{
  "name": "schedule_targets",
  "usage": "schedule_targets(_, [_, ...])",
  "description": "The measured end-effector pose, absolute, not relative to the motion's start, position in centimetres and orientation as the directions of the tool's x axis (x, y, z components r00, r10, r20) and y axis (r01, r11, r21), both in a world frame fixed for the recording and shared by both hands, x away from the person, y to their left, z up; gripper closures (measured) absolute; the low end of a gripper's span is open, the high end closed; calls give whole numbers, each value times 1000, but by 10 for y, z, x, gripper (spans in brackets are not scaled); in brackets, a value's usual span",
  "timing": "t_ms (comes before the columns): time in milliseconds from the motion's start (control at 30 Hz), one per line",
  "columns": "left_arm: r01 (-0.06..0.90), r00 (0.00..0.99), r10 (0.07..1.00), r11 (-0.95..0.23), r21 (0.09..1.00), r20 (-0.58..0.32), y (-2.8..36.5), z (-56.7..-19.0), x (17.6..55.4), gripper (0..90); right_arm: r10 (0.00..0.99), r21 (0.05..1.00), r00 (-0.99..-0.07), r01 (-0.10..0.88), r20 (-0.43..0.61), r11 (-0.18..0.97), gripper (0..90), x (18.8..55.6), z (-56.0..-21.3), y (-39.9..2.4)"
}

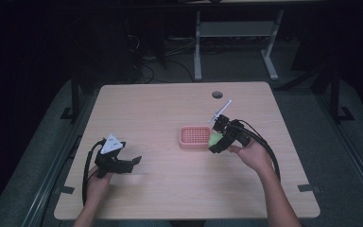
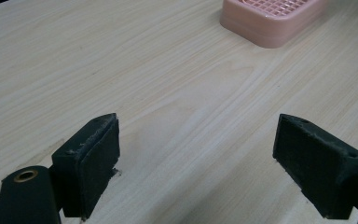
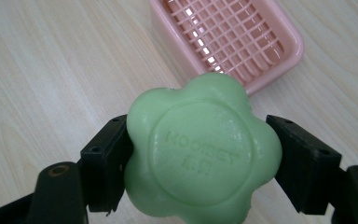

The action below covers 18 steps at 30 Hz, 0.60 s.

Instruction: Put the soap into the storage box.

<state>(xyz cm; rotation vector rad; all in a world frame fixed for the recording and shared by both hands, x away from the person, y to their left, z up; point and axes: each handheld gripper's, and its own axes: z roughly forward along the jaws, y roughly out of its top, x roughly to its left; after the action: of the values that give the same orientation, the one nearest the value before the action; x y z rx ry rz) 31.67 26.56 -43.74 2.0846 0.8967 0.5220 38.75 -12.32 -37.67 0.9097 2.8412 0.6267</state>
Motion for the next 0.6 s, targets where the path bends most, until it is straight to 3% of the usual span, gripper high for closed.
schedule_targets(600, [417,665,745,-435,798,58,265,-437,316,144,566,425,-823,528,45,735,259,416,-371,-103])
